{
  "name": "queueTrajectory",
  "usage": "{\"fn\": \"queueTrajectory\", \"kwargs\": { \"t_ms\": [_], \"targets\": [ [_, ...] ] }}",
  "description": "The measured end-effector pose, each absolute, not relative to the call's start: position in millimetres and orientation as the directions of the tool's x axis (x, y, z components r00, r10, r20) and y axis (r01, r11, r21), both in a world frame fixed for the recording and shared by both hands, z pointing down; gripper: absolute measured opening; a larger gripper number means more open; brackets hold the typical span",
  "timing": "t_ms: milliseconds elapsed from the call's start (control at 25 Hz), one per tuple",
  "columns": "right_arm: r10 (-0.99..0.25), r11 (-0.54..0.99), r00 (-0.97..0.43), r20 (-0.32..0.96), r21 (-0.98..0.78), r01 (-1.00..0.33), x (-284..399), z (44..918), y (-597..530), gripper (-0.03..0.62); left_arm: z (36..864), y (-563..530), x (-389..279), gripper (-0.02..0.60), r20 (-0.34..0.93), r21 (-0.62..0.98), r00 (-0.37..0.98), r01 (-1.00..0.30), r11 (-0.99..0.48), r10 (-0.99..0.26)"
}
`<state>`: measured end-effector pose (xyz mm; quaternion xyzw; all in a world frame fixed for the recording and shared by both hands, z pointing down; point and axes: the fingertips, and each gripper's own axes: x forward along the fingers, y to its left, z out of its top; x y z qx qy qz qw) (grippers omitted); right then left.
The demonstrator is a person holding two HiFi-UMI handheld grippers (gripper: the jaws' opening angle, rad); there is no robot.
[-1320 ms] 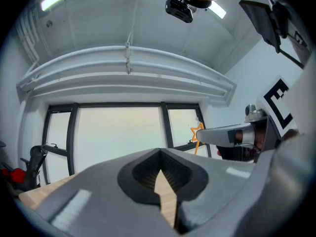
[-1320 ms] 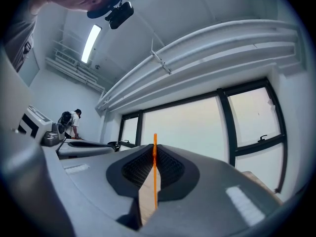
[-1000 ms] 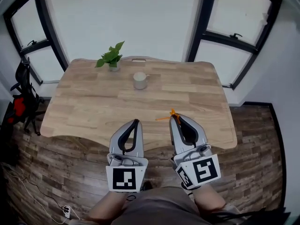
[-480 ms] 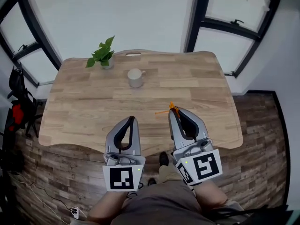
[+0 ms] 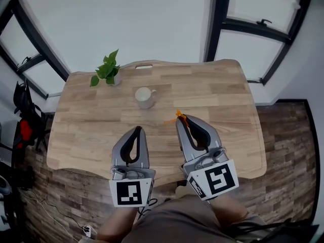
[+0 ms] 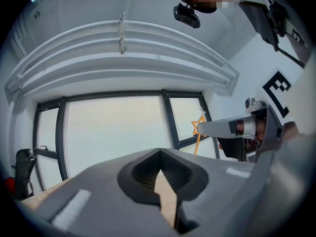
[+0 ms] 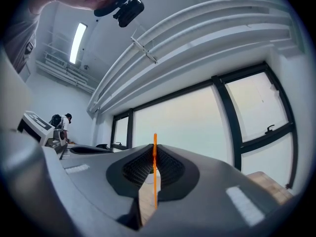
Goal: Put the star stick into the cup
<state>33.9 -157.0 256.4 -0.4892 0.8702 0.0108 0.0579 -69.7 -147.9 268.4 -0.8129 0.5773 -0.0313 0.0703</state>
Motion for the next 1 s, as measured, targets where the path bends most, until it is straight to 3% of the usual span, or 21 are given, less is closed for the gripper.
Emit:
{"fn": "queueTrajectory", "kwargs": {
  "t_ms": [600,1000],
  "targets": [
    [-0.774,0.621,-0.604,-0.188,-0.043,-0.783,38,225,-228,0.046,240,-202,-61,0.0,-0.064,-0.196,0.225,-0.958,-0.209,-0.972],
    [-0.763,0.637,-0.622,-0.173,-0.041,-0.77,18,226,-260,0.046,248,-228,-80,0.0,-0.054,-0.18,0.194,-0.967,-0.182,-0.98]
  ]
}}
